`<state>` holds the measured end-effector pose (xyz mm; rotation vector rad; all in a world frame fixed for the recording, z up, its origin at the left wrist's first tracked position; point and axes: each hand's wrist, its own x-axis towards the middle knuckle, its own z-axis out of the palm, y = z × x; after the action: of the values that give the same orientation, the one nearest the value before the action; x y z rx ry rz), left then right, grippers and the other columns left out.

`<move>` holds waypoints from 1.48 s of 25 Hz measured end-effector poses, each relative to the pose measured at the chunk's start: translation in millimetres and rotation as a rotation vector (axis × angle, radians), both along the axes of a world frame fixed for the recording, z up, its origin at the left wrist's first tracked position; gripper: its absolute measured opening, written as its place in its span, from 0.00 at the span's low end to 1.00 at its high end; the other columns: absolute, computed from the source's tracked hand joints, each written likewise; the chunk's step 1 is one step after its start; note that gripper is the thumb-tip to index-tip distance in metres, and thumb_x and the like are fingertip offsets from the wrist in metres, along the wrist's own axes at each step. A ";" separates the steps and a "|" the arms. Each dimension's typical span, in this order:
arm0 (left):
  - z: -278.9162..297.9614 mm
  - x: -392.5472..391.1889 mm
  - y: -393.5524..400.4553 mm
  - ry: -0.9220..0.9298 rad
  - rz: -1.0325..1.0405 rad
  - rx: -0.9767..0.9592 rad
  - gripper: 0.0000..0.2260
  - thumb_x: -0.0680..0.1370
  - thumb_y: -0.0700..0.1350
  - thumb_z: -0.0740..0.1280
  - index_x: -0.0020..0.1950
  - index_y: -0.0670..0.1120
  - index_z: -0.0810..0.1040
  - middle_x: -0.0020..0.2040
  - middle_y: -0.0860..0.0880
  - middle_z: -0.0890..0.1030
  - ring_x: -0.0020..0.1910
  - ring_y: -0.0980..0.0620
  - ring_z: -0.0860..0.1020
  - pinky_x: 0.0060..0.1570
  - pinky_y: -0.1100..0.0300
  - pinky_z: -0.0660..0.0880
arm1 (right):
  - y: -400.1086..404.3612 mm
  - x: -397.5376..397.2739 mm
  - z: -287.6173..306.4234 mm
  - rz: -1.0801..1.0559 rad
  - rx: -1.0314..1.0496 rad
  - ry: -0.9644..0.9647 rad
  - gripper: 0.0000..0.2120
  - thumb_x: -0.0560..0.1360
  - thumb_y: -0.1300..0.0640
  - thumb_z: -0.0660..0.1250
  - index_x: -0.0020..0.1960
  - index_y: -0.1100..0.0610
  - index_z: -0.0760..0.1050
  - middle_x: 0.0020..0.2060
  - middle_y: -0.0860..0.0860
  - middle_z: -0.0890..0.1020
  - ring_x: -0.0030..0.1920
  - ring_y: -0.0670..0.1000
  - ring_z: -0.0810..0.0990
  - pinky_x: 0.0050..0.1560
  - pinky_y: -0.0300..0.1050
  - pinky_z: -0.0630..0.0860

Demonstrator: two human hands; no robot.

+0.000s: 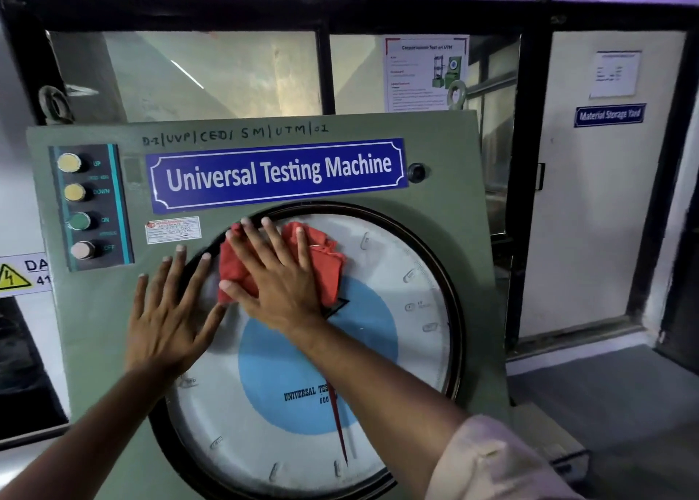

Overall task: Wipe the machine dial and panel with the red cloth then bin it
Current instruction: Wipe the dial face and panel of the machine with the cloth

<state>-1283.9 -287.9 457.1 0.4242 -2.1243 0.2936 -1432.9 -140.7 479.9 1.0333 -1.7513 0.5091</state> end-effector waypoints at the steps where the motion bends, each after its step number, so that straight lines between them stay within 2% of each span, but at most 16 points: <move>1: -0.5 1.5 -3.6 -0.004 -0.005 -0.018 0.38 0.80 0.67 0.53 0.88 0.55 0.52 0.88 0.47 0.52 0.84 0.38 0.59 0.83 0.44 0.47 | 4.0 -5.1 0.6 0.017 0.020 0.038 0.38 0.82 0.29 0.56 0.87 0.44 0.55 0.87 0.47 0.55 0.87 0.51 0.48 0.85 0.67 0.43; 3: 1.7 -0.5 -5.5 -0.013 -0.008 -0.030 0.38 0.80 0.67 0.53 0.88 0.55 0.52 0.88 0.48 0.51 0.84 0.38 0.59 0.83 0.48 0.43 | 29.3 -28.1 2.7 -0.004 0.028 0.073 0.37 0.82 0.29 0.56 0.87 0.43 0.55 0.87 0.48 0.55 0.87 0.51 0.50 0.85 0.64 0.43; 5: 6.6 -5.1 -0.9 -0.019 -0.005 -0.017 0.38 0.80 0.67 0.53 0.88 0.56 0.51 0.88 0.48 0.51 0.84 0.38 0.59 0.83 0.49 0.42 | 64.8 -57.8 -0.6 -0.117 -0.012 0.016 0.37 0.82 0.28 0.52 0.87 0.42 0.52 0.87 0.48 0.53 0.87 0.52 0.48 0.85 0.64 0.44; 8: 10.3 -13.8 12.8 -0.019 0.001 0.003 0.37 0.81 0.66 0.53 0.88 0.55 0.50 0.88 0.46 0.52 0.85 0.38 0.57 0.84 0.45 0.45 | 115.1 -92.4 -23.3 -0.226 -0.139 -0.116 0.37 0.83 0.28 0.49 0.87 0.43 0.52 0.87 0.50 0.53 0.87 0.55 0.48 0.85 0.66 0.48; 11: 4.9 -18.4 27.1 0.011 0.004 0.008 0.36 0.82 0.64 0.53 0.88 0.52 0.52 0.88 0.44 0.50 0.86 0.38 0.53 0.84 0.42 0.46 | 140.1 -96.6 -65.5 -0.284 -0.311 -0.286 0.36 0.84 0.30 0.50 0.87 0.46 0.57 0.87 0.53 0.58 0.87 0.57 0.52 0.84 0.67 0.50; 15: -0.4 -25.1 35.9 0.028 -0.003 0.013 0.36 0.83 0.64 0.51 0.88 0.49 0.50 0.88 0.44 0.47 0.87 0.42 0.47 0.85 0.44 0.43 | 153.6 -79.7 -104.5 -0.321 -0.299 -0.400 0.36 0.84 0.31 0.50 0.86 0.47 0.58 0.86 0.54 0.60 0.86 0.59 0.55 0.82 0.71 0.54; 17: 3.0 -32.4 39.2 0.004 -0.013 -0.008 0.36 0.83 0.64 0.51 0.88 0.48 0.49 0.88 0.45 0.47 0.87 0.46 0.46 0.85 0.45 0.43 | 146.9 -81.8 -74.9 -0.306 -0.304 -0.357 0.35 0.84 0.31 0.50 0.86 0.47 0.58 0.86 0.53 0.60 0.86 0.59 0.55 0.82 0.71 0.53; 20: 4.6 -40.4 41.8 -0.032 -0.038 -0.070 0.36 0.84 0.63 0.51 0.88 0.48 0.48 0.88 0.47 0.48 0.87 0.49 0.47 0.85 0.49 0.40 | 120.5 -90.0 -14.6 -0.293 -0.266 -0.272 0.36 0.84 0.29 0.47 0.87 0.44 0.53 0.87 0.50 0.57 0.87 0.55 0.53 0.83 0.70 0.47; 22: 5.0 -41.5 35.4 -0.037 -0.029 -0.081 0.36 0.84 0.64 0.50 0.88 0.48 0.47 0.88 0.47 0.49 0.87 0.50 0.48 0.85 0.49 0.40 | 115.0 -98.1 -9.9 -0.293 -0.290 -0.238 0.36 0.84 0.29 0.48 0.87 0.44 0.53 0.87 0.50 0.58 0.87 0.55 0.52 0.84 0.68 0.47; 26: -6.3 -36.2 25.3 -0.018 -0.020 -0.086 0.36 0.84 0.64 0.50 0.88 0.48 0.47 0.88 0.48 0.49 0.87 0.51 0.47 0.85 0.48 0.42 | 138.4 -83.5 -116.2 -0.298 -0.369 -0.308 0.35 0.85 0.31 0.50 0.86 0.47 0.58 0.86 0.52 0.61 0.87 0.54 0.50 0.84 0.67 0.52; 28: -10.0 -36.0 25.8 -0.013 -0.023 -0.080 0.37 0.84 0.63 0.50 0.88 0.47 0.48 0.88 0.47 0.49 0.87 0.50 0.47 0.85 0.47 0.43 | 150.1 -63.4 -171.9 -0.333 -0.352 -0.405 0.36 0.85 0.31 0.49 0.87 0.47 0.56 0.85 0.54 0.63 0.87 0.56 0.53 0.83 0.68 0.54; 30: -12.2 -36.6 26.7 0.008 -0.030 -0.083 0.37 0.84 0.63 0.51 0.88 0.47 0.48 0.88 0.47 0.50 0.87 0.49 0.48 0.85 0.46 0.44 | 155.4 -48.4 -198.8 -0.367 -0.321 -0.448 0.36 0.85 0.31 0.49 0.86 0.48 0.55 0.84 0.55 0.65 0.86 0.57 0.54 0.83 0.69 0.55; 32: -12.9 -38.0 26.9 0.025 -0.029 -0.088 0.37 0.84 0.63 0.51 0.88 0.47 0.49 0.88 0.47 0.50 0.87 0.49 0.48 0.85 0.46 0.44 | 153.2 -49.9 -185.9 -0.385 -0.312 -0.472 0.36 0.85 0.31 0.47 0.87 0.48 0.55 0.84 0.55 0.65 0.86 0.58 0.55 0.83 0.69 0.53; 37: -12.3 -40.7 24.1 0.042 -0.038 -0.082 0.37 0.83 0.64 0.51 0.88 0.49 0.47 0.88 0.50 0.49 0.87 0.52 0.47 0.85 0.49 0.41 | 124.7 -88.1 -59.8 -0.380 -0.443 -0.399 0.35 0.85 0.31 0.46 0.87 0.46 0.55 0.87 0.53 0.57 0.87 0.56 0.53 0.84 0.66 0.50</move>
<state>-1324.6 -263.8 444.8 0.3399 -2.0687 0.3454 -1521.0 -15.9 420.1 0.2870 -1.9967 0.8494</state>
